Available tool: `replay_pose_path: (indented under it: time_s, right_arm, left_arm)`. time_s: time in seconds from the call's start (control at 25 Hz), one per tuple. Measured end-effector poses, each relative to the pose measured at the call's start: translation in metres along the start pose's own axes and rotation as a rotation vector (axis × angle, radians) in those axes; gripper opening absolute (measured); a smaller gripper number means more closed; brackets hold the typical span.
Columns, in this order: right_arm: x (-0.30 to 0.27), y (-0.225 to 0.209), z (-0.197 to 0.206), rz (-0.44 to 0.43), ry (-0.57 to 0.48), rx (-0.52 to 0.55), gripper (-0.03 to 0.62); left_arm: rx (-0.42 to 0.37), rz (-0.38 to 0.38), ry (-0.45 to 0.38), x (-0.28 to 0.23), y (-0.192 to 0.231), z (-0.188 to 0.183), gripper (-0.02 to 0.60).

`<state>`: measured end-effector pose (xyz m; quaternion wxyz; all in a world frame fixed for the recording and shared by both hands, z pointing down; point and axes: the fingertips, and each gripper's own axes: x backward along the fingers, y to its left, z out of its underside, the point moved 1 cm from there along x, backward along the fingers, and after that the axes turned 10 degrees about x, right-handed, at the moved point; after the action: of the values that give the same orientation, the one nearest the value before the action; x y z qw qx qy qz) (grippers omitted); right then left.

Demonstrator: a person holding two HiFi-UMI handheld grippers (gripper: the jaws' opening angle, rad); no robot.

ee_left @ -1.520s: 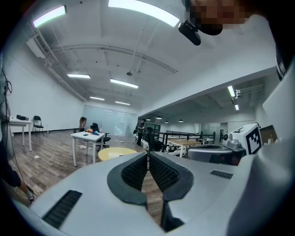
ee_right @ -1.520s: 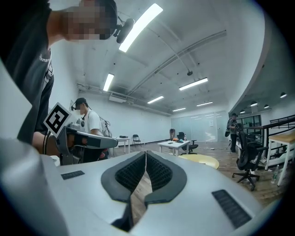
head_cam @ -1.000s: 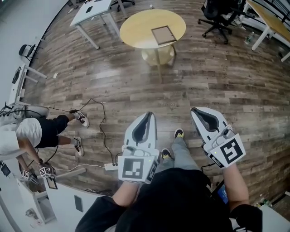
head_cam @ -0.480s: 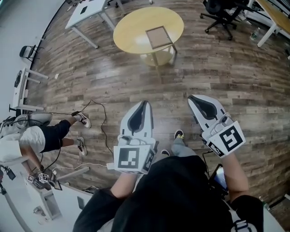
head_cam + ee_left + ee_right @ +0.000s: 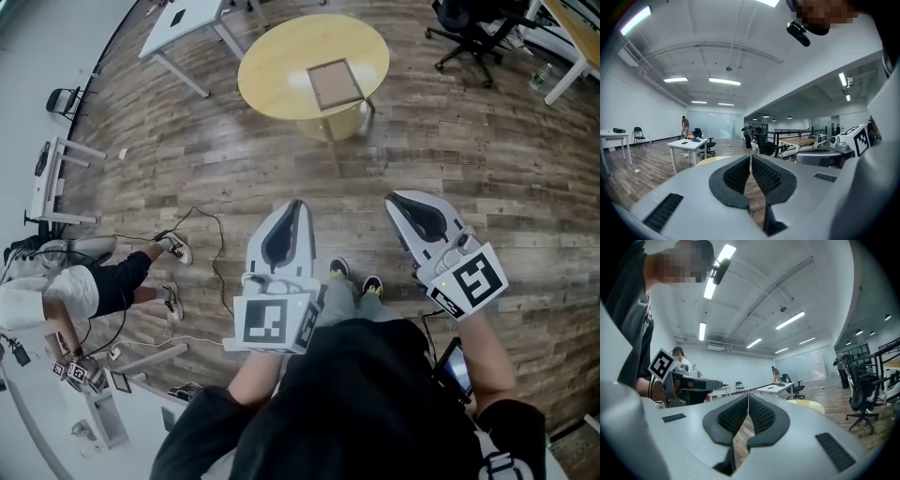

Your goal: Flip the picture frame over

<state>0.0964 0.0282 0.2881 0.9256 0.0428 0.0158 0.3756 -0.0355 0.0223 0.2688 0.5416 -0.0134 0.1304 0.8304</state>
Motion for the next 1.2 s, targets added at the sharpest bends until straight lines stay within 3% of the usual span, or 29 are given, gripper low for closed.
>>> replay_pose_path:
  time_s: [0.28, 0.64, 0.92, 1.2]
  right_arm:
    - [-0.052, -0.038, 0.008, 0.004, 0.019, 0.021, 0.018]
    - [-0.162, -0.095, 0.024, 0.033, 0.075, 0.053, 0.018]
    - [-0.239, -0.111, 0.036, 0.005, 0.129, 0.096, 0.018]
    - [-0.274, -0.127, 0.043, -0.009, 0.185, 0.15, 0.018]
  left_arm:
    - [-0.007, 0.011, 0.0, -0.057, 0.035, -0.009, 0.034]
    - [0.025, 0.018, 0.001, -0.152, 0.124, -0.031, 0.034]
    - [0.024, 0.021, 0.007, -0.203, 0.188, -0.045, 0.034]
    - [0.065, -0.002, 0.029, -0.237, 0.227, -0.044, 0.034]
